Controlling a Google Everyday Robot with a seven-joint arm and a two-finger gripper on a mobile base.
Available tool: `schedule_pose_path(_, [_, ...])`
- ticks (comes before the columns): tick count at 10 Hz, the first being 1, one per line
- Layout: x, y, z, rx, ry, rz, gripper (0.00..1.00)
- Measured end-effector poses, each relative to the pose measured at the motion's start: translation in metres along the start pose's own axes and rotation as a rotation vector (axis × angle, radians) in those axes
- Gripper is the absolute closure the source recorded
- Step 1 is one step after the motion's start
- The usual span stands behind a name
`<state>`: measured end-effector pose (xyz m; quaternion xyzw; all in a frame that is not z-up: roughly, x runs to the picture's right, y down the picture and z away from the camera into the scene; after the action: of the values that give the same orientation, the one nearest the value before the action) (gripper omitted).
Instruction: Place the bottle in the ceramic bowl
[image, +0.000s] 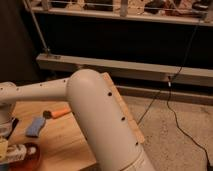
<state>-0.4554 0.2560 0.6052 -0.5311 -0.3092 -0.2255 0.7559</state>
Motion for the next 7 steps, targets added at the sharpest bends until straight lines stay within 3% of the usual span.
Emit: schedule_pose_path(7, [0.0056,-0.0009,0.0067,-0.023,0.026,0.018,0.2])
